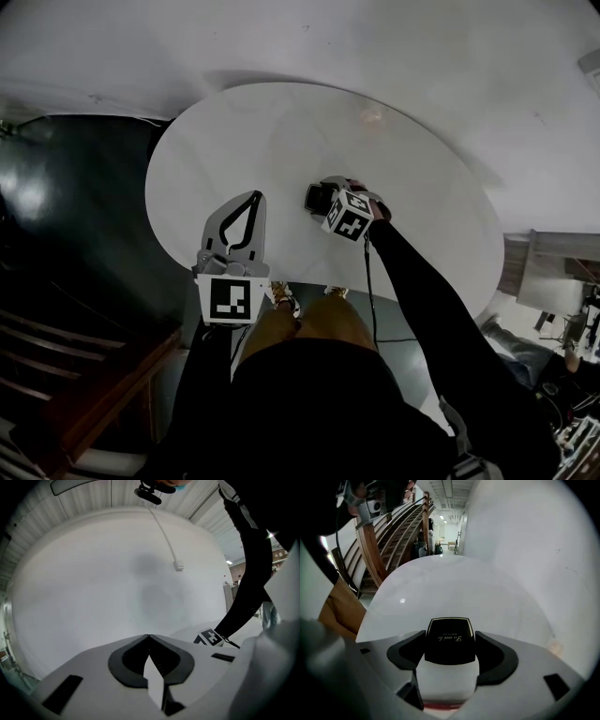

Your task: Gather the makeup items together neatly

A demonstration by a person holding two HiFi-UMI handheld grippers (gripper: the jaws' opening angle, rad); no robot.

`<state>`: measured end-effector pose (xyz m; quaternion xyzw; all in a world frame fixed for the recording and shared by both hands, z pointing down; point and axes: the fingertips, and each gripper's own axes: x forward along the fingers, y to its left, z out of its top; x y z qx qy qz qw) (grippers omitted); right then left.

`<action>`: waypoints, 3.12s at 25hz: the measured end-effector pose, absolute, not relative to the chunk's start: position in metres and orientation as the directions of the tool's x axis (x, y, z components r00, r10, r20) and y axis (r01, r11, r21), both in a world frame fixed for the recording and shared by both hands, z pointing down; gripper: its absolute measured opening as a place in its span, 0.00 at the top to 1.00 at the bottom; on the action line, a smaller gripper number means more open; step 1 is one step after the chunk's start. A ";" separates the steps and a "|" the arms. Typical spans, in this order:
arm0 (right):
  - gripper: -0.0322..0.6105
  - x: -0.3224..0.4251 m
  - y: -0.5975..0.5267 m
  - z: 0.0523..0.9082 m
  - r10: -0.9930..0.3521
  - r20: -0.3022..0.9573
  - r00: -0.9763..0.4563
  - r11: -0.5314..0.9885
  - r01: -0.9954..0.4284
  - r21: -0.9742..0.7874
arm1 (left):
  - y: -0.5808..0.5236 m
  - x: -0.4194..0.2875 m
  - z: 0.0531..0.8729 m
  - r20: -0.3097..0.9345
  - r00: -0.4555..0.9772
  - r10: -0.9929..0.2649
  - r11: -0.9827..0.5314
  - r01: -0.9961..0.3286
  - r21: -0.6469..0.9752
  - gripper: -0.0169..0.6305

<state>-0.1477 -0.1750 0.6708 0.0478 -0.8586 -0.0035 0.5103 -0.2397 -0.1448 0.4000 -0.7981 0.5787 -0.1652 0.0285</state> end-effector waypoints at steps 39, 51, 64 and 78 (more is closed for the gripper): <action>0.67 0.007 -0.218 0.342 -0.622 0.060 -0.781 0.780 -0.610 0.139 | -0.194 -0.115 0.332 0.119 0.313 -0.942 -0.334 -0.901 -0.278 0.95; 0.90 0.098 -0.202 0.339 -0.658 0.007 -0.753 0.745 -0.649 0.151 | -0.198 -0.044 0.330 0.128 0.322 -0.938 -0.346 -0.888 -0.302 0.95; 0.90 0.086 -0.216 0.357 -0.657 0.047 -0.752 0.749 -0.646 0.147 | -0.214 -0.045 0.338 0.146 0.356 -0.923 -0.384 -0.867 -0.318 0.95; 0.72 -0.005 -0.304 0.463 -0.526 0.501 -0.687 0.801 -0.202 0.564 | -0.267 -0.090 0.370 0.178 0.422 -0.889 -0.458 -0.838 -0.297 0.95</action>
